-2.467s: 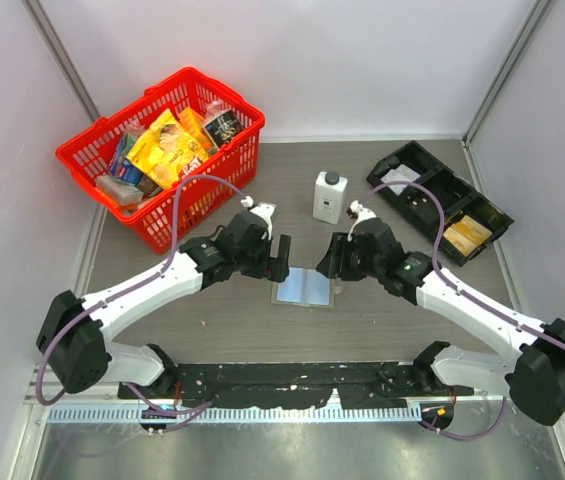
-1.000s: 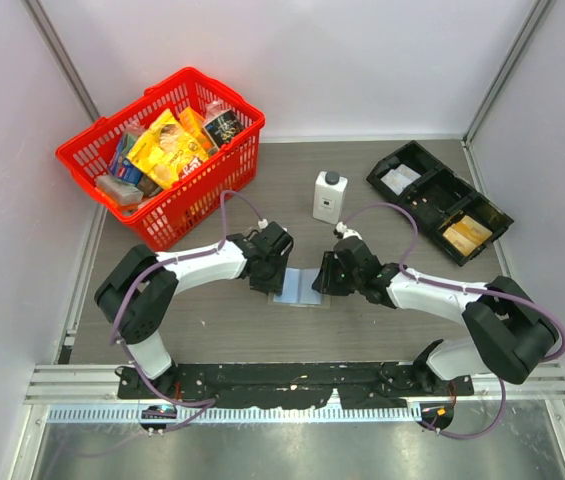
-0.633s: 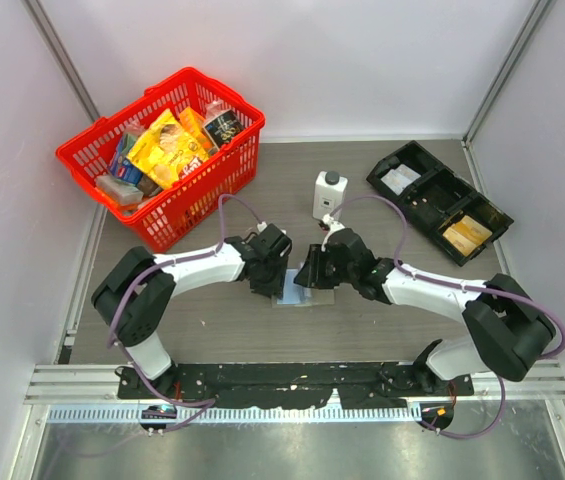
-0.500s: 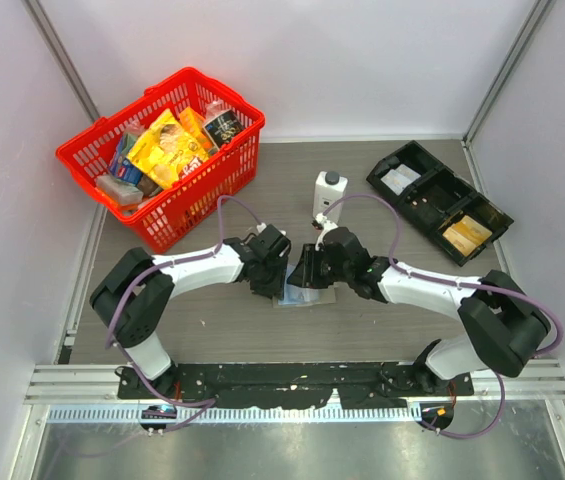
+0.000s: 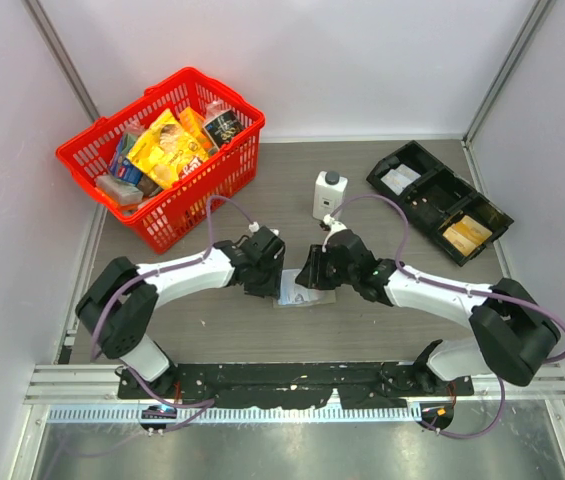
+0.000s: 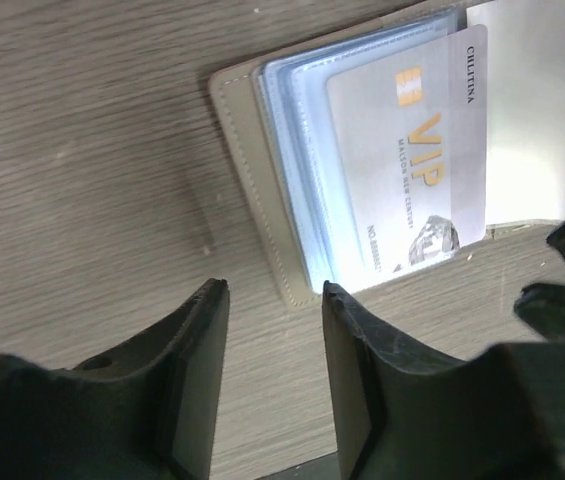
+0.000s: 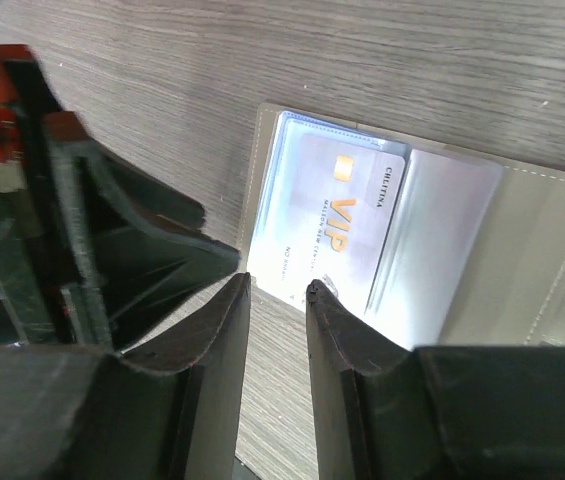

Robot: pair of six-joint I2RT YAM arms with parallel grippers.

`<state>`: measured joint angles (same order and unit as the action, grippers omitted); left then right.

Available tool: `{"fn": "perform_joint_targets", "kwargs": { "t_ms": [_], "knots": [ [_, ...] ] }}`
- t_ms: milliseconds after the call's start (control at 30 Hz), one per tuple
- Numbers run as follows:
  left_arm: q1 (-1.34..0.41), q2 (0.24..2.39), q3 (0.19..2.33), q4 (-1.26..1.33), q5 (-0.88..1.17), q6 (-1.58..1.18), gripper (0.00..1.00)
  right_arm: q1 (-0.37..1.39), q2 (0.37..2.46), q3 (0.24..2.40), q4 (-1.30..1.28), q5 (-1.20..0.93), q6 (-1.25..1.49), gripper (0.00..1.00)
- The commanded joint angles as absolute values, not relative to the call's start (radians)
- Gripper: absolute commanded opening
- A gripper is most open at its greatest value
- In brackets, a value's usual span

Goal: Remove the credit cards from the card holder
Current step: Remove the credit card from the card holder.

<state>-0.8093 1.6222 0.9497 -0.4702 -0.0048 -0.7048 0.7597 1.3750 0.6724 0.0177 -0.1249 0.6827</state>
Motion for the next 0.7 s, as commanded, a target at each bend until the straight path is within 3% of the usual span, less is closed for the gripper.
{"fn": "perform_joint_targets", "kwargs": {
  "t_ms": [0, 100, 233, 400, 667],
  "knots": [
    [-0.807, 1.484, 0.931, -0.525, -0.126, -0.716, 0.48, 0.733, 1.313, 0.644, 0.026, -0.095, 0.661, 0.34],
    [-0.805, 1.402, 0.919, -0.538, -0.164, -0.716, 0.50, 0.704, 1.302, 0.620, 0.095, -0.149, 0.664, 0.34],
    [-0.804, 1.370, 0.920, -0.453, -0.065, -0.715, 0.49, 0.655, 1.313, 0.536, 0.271, -0.267, 0.713, 0.34],
    [-0.799, 1.445, 0.943, -0.273, 0.093, -0.759, 0.45, 0.591, 1.374, 0.450, 0.468, -0.353, 0.808, 0.33],
    [-0.753, 1.601, 0.947, -0.203, 0.138, -0.799, 0.32, 0.546, 1.463, 0.382, 0.638, -0.411, 0.848, 0.33]
  ]
}}
